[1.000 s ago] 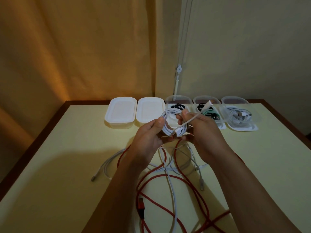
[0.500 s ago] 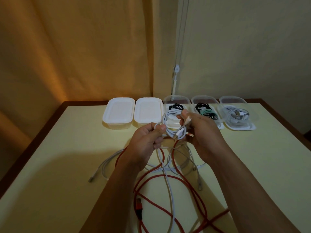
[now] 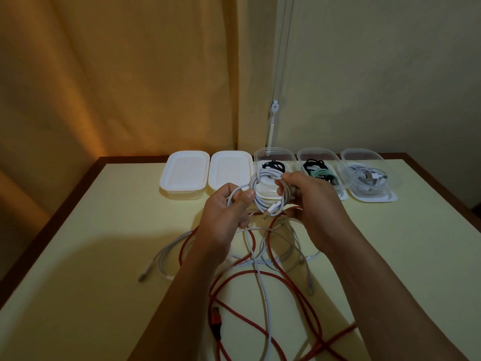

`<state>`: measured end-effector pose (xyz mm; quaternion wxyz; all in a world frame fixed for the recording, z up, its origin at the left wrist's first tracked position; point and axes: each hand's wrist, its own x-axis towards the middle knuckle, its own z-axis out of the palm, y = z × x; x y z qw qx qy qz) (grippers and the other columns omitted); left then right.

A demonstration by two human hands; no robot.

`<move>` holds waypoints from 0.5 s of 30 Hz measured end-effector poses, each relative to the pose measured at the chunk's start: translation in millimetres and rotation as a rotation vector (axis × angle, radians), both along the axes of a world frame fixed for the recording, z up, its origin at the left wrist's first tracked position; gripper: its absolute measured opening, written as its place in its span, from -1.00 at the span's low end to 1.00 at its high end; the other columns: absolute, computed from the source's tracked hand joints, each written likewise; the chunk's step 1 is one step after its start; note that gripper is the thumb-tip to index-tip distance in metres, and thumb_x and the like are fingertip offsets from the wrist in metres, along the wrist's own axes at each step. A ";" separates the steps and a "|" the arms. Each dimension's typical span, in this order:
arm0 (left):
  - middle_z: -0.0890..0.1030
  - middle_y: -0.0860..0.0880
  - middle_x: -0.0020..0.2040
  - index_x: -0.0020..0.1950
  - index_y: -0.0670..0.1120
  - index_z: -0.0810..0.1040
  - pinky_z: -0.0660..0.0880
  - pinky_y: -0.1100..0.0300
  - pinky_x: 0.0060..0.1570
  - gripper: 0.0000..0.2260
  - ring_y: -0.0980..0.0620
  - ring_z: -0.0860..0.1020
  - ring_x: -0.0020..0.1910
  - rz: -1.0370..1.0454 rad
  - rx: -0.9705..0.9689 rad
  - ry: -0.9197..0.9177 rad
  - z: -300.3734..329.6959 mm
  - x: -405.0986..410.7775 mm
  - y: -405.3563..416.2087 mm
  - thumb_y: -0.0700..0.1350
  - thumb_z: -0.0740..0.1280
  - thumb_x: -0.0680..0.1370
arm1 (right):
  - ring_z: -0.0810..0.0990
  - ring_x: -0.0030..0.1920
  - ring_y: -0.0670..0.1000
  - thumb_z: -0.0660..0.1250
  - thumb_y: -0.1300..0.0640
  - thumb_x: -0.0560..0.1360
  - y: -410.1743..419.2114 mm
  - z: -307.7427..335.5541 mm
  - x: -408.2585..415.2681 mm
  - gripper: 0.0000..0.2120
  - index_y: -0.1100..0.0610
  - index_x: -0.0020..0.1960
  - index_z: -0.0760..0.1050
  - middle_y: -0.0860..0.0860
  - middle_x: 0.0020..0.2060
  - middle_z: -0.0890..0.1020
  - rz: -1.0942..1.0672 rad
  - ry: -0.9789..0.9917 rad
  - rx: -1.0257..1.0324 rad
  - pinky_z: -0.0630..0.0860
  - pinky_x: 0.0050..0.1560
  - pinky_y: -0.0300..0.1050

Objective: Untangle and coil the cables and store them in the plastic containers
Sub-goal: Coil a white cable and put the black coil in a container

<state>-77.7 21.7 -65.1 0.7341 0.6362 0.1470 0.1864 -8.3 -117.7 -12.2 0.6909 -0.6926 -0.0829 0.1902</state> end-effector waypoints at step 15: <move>0.45 0.09 -0.46 -0.10 -0.09 0.61 0.28 0.25 -0.46 -0.76 0.15 0.38 -0.52 0.156 0.359 0.236 0.2 6.7 -0.6 -0.01 0.24 0.64 | 0.67 -0.28 0.03 0.36 -0.02 0.58 -7.8 -16.1 8.3 -0.75 0.07 -0.17 0.70 -0.05 -0.33 0.71 0.051 -0.447 -0.394 0.66 -0.12 0.13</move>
